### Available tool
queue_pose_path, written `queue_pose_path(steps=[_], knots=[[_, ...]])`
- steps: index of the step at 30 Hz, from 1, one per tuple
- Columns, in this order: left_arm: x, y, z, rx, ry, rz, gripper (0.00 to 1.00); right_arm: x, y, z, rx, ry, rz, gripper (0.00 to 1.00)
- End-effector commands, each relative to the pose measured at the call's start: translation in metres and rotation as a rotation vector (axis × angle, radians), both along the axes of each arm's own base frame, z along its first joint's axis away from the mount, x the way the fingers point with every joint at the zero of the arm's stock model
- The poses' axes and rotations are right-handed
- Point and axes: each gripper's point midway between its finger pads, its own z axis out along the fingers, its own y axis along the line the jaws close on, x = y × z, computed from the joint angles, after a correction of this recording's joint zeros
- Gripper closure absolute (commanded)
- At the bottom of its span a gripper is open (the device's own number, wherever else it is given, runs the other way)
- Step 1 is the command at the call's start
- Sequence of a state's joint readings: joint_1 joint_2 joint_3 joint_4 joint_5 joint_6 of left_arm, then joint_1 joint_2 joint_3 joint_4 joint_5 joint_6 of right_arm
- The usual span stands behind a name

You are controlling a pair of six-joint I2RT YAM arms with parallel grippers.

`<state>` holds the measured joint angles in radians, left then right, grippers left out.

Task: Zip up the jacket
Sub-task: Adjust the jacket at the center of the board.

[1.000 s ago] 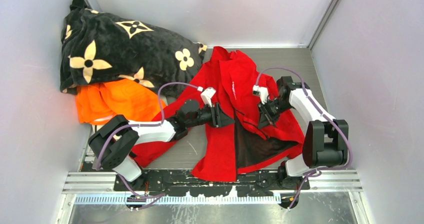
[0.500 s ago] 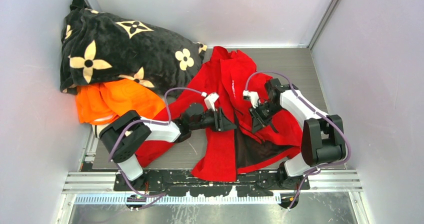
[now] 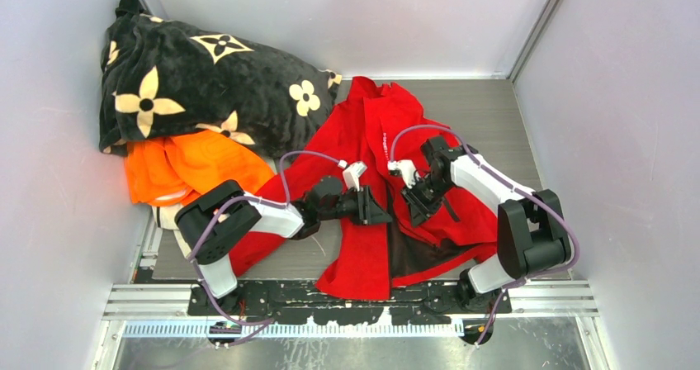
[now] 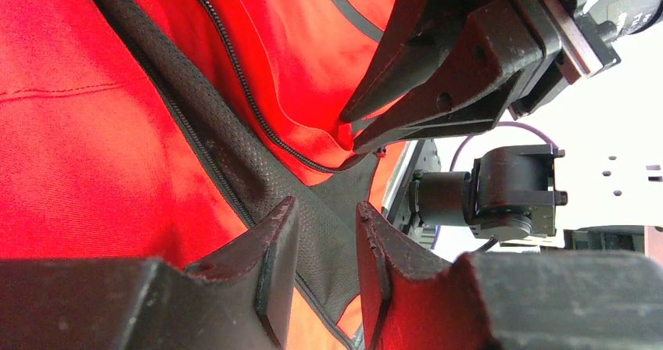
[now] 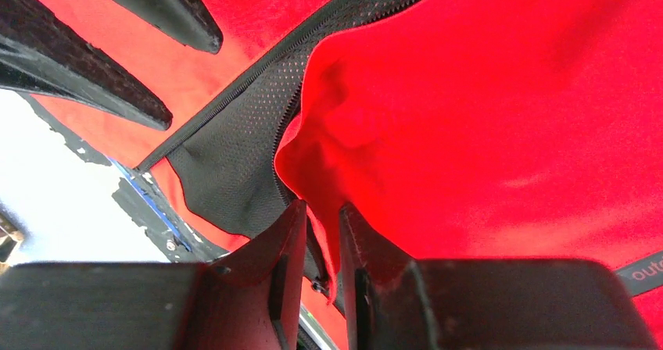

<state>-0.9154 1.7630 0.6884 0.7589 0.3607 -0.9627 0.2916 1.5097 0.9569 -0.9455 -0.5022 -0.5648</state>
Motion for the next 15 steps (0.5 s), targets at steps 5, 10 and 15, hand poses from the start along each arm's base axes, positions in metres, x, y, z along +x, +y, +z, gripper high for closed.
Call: queue_pose_path(steps=[5,10,15], knots=[[-0.002,-0.01,0.017,-0.05,-0.037,-0.025,0.67,-0.011,-0.004,0.008,-0.009,-0.059,0.064,0.68],[-0.005,-0.013,0.015,-0.044,-0.029,-0.026,0.67,-0.023,-0.004,0.001,-0.032,-0.035,0.125,0.68],[-0.004,-0.011,0.018,-0.045,-0.033,-0.01,0.66,-0.024,-0.001,-0.006,-0.065,-0.033,0.134,0.68]])
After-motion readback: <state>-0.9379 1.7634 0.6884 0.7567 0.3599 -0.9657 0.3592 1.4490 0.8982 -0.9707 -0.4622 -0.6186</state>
